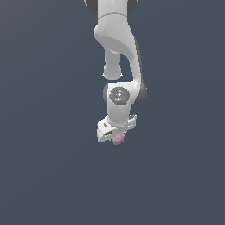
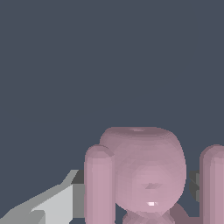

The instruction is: Pick up the object and move it to a goal position.

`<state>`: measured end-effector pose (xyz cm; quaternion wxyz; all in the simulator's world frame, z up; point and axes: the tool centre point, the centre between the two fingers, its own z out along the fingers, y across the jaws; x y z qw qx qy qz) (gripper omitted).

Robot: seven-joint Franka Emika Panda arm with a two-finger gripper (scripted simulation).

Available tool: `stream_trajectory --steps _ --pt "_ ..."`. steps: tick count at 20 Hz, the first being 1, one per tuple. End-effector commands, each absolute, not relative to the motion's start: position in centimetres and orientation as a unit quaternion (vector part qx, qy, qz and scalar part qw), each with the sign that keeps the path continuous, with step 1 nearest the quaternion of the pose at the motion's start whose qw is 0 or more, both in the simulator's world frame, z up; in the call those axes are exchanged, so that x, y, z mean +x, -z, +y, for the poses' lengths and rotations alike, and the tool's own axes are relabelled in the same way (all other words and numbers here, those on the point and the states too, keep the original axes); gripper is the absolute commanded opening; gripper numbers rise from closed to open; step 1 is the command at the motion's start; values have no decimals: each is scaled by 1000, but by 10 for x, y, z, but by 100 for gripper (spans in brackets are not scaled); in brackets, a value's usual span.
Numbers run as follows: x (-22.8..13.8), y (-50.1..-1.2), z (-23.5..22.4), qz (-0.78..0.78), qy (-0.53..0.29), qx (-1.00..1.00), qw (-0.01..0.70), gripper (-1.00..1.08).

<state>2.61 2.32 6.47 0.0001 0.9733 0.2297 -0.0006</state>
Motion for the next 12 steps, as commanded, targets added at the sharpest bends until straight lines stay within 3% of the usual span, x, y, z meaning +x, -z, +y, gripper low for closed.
stream_trajectory --steps 1,12 --pt "29 -80 28 230 0 973 0 -100" --pt "51 -184 58 230 0 973 0 -100"
